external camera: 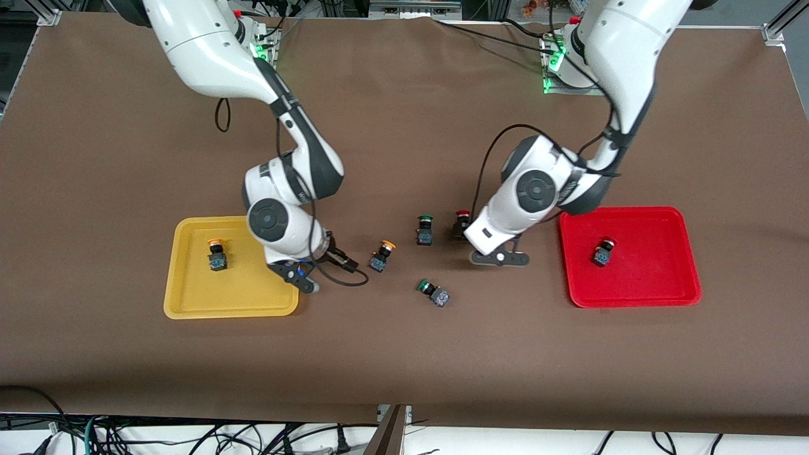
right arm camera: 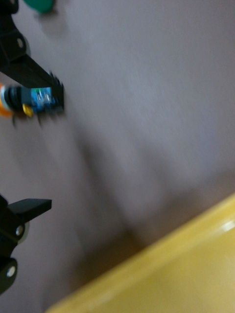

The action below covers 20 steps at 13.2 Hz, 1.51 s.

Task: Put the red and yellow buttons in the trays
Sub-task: 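Grasp another orange button with the right gripper while the left gripper grasps a red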

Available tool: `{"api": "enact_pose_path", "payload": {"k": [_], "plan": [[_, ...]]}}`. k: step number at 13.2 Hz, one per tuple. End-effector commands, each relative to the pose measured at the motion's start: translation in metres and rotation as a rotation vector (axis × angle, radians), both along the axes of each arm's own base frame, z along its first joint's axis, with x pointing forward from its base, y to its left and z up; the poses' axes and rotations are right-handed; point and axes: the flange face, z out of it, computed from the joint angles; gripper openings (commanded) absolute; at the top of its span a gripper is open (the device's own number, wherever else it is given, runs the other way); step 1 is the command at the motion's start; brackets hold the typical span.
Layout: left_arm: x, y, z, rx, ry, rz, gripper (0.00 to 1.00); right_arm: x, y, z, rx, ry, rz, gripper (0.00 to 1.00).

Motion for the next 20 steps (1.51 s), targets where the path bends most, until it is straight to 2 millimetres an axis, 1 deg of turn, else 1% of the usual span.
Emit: {"api": "enact_pose_path", "payload": {"k": [1, 2, 3, 4, 5, 6, 7, 8, 9, 11, 12, 13, 14, 15, 16, 17, 18, 19, 20], "plan": [[0.005, 0.004, -0.021, 0.037, -0.010, -0.008, 1.00, -0.008, 0.030, -0.016, 0.044, -0.057, -0.091, 1.00], [-0.004, -0.007, -0.027, 0.041, 0.000, -0.029, 0.98, -0.013, 0.039, -0.024, 0.046, -0.063, -0.099, 1.00], [-0.011, -0.017, -0.033, 0.043, 0.008, -0.046, 0.84, -0.018, 0.047, -0.033, 0.046, -0.073, -0.089, 1.00], [-0.016, -0.023, -0.035, 0.046, 0.013, -0.057, 0.77, -0.022, 0.056, -0.039, 0.050, -0.089, -0.078, 1.00], [-0.017, -0.024, -0.035, 0.048, 0.016, -0.062, 0.73, -0.026, 0.062, -0.044, 0.051, -0.097, -0.069, 1.00], [-0.018, -0.025, -0.036, 0.049, 0.018, -0.064, 0.63, -0.029, 0.065, -0.049, 0.048, -0.104, -0.060, 1.00], [-0.018, -0.025, -0.036, 0.049, 0.018, -0.069, 0.44, -0.032, 0.070, -0.051, 0.046, -0.113, -0.045, 0.99], [-0.018, -0.024, -0.037, 0.051, 0.022, -0.071, 0.13, -0.032, 0.070, -0.053, 0.032, -0.123, -0.021, 0.52], [-0.018, -0.023, -0.036, 0.051, 0.022, -0.069, 0.00, -0.032, 0.069, -0.054, 0.016, -0.134, 0.004, 0.01], [-0.014, -0.013, -0.028, 0.075, 0.046, -0.059, 0.00, -0.024, 0.060, -0.048, 0.006, -0.143, 0.017, 0.00], [-0.011, -0.007, -0.014, 0.095, 0.059, -0.056, 0.00, -0.021, 0.052, -0.046, -0.006, -0.134, 0.047, 0.00], [-0.007, 0.010, -0.002, 0.132, 0.085, -0.031, 0.00, -0.015, 0.041, -0.039, -0.023, -0.112, 0.085, 0.00], [0.003, 0.043, 0.008, 0.196, 0.115, 0.003, 0.00, -0.007, 0.024, -0.028, -0.040, -0.081, 0.125, 0.00], [0.015, 0.081, 0.024, 0.270, 0.126, 0.027, 0.00, 0.012, -0.003, -0.004, -0.041, -0.057, 0.157, 0.00], [0.025, 0.115, 0.046, 0.331, 0.122, 0.010, 0.00, 0.027, -0.036, 0.013, -0.048, -0.006, 0.221, 0.00], [0.033, 0.148, 0.061, 0.352, 0.135, -0.037, 0.00, 0.035, -0.067, 0.020, -0.052, 0.050, 0.294, 0.00], [0.041, 0.183, 0.069, 0.335, 0.153, -0.109, 0.00, 0.043, -0.096, 0.028, -0.048, 0.087, 0.368, 0.00], [0.049, 0.223, 0.070, 0.310, 0.172, -0.185, 0.00, 0.049, -0.124, 0.030, -0.044, 0.114, 0.422, 0.00], [0.056, 0.260, 0.068, 0.297, 0.176, -0.272, 0.00, 0.053, -0.146, 0.033, -0.043, 0.123, 0.469, 0.00]]}}
